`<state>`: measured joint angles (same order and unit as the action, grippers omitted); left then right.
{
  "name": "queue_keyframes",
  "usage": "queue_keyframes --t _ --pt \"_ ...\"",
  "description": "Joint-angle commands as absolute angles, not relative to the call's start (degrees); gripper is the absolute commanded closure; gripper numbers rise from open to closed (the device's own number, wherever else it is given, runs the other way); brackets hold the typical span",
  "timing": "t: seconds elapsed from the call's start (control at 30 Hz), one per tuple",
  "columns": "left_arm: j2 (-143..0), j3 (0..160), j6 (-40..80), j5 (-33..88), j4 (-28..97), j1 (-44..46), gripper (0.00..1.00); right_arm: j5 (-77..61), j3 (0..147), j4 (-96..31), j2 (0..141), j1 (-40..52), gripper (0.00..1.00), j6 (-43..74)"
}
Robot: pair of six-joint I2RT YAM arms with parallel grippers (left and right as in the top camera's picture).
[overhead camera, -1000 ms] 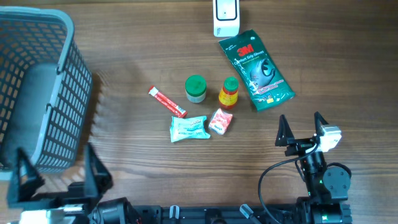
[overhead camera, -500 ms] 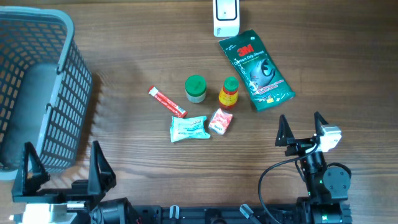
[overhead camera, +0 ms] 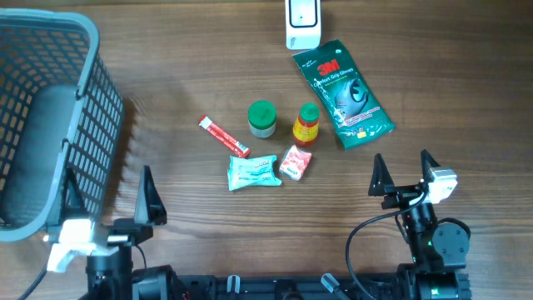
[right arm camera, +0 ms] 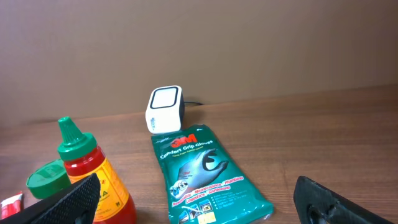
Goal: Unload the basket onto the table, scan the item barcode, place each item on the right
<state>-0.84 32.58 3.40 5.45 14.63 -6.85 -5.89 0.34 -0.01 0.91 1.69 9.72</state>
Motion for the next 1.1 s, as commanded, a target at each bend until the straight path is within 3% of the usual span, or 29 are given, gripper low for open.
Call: queue_keyframes --t 0.0,0.37,0.43,0.6,0.9,1.07 --pt "-0.3 31.2 3.9 5.5 14.4 -6.5 0.00 -5.1 0.3 0.2 0.9 2.0 0.00 9.0" --pt "-0.3 31.1 3.9 5.5 16.5 -6.4 0.00 -5.5 0.3 5.0 0.9 2.0 0.00 10.7" --pt "-0.3 31.1 3.9 5.5 17.0 -6.0 0.00 -9.5 0.3 6.2 0.9 2.0 0.00 18.5" --pt "-0.3 31.1 3.9 5.5 17.7 -4.4 0.00 -26.2 0.3 1.5 0.9 2.0 0.00 56.4" --pt "-0.3 31.1 3.9 5.5 17.7 -3.2 0.00 -32.7 0.3 2.1 4.2 2.0 0.00 65.7" --pt "-0.3 31.1 3.9 5.5 17.7 -3.2 0.00 -35.5 0.3 8.8 4.3 2.0 0.00 83.9"
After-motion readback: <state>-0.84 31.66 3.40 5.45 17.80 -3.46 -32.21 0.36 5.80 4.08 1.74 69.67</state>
